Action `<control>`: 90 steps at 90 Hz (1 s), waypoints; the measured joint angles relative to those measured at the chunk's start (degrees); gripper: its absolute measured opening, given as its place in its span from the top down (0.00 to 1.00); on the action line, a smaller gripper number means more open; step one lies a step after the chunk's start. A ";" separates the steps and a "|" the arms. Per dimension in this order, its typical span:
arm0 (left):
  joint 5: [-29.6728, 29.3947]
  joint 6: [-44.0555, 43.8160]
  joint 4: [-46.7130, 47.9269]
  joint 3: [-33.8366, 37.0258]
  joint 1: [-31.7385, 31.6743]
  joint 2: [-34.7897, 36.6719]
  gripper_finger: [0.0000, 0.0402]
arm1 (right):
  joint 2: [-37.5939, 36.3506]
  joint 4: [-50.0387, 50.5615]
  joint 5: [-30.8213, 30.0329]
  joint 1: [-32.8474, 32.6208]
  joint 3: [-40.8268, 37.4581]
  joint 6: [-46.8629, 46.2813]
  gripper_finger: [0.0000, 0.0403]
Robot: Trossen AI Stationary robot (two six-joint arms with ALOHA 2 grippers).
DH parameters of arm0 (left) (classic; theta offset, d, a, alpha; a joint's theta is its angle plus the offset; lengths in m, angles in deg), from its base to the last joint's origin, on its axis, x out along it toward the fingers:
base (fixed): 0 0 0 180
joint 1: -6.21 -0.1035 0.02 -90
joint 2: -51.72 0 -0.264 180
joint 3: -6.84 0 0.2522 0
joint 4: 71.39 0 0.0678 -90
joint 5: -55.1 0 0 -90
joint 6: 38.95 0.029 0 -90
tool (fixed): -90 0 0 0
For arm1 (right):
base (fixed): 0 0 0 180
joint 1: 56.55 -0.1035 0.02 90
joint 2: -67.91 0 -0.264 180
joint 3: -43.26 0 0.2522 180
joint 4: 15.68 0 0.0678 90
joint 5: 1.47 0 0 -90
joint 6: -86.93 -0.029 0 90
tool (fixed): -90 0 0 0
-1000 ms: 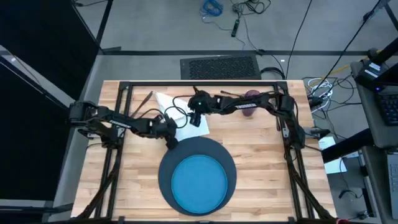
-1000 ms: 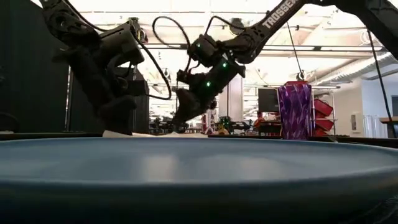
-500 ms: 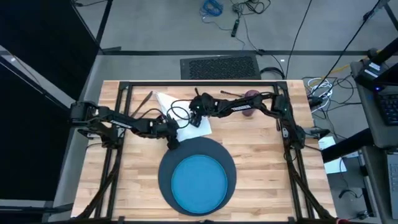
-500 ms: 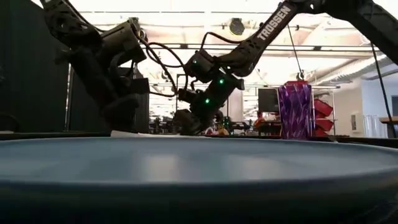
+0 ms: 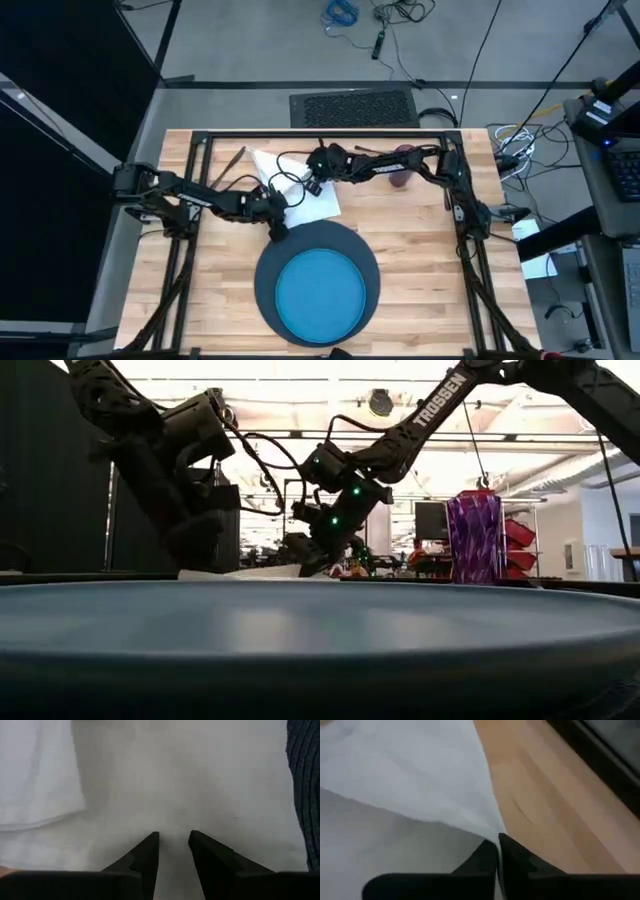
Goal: Set table place
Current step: Fold the white napkin
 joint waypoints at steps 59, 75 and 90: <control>0.92 -1.49 0.26 -0.09 2.22 0.04 0.74 | -4.33 19.04 -0.17 13.22 6.84 -8.66 1.00; 0.93 -1.53 0.26 -0.09 2.22 0.07 0.74 | -4.33 19.07 0.19 14.33 6.84 -5.98 0.93; 0.93 -1.53 0.24 -0.09 2.22 0.07 0.74 | -4.33 15.87 5.20 13.98 6.84 -4.38 0.77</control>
